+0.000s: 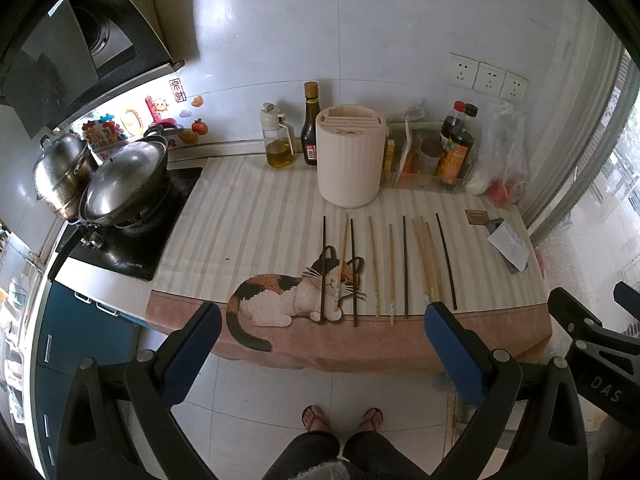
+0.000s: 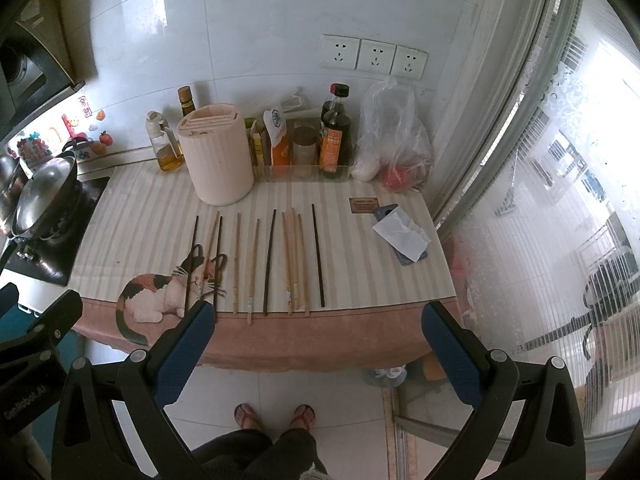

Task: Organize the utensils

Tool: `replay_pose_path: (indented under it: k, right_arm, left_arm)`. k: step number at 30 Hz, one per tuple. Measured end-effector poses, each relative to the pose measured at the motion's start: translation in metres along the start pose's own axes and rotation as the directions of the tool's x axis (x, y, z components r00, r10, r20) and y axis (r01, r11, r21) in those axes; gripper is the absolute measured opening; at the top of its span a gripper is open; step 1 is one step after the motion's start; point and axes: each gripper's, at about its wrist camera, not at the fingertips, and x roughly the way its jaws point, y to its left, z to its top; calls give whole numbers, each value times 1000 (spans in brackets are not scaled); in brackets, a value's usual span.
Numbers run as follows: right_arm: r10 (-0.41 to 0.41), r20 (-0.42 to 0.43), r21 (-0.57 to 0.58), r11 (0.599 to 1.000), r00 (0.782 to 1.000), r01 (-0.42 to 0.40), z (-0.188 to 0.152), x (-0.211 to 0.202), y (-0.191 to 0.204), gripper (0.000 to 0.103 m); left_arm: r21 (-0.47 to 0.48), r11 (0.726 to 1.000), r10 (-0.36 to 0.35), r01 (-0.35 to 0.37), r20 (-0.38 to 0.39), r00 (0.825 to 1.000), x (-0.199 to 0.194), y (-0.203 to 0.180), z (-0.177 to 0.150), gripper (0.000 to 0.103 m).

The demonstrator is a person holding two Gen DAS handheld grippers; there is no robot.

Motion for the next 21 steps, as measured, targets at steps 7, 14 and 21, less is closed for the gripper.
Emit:
replay_pose_path:
  k: [7, 14, 21]
  right_arm:
    - [21, 34, 37, 999, 999, -22, 9, -4, -2, 103]
    - [49, 87, 55, 997, 995, -54, 29, 36, -21, 103]
    - [170, -29, 48, 985, 985, -169, 47, 137, -22, 59]
  left_arm:
    - [-17, 998, 53, -52, 63, 997, 9, -1, 9, 103]
    - [-49, 987, 157, -154, 78, 984, 67, -3, 27, 103]
    - [-28, 976, 216, -217, -41, 976, 160, 0, 41, 103]
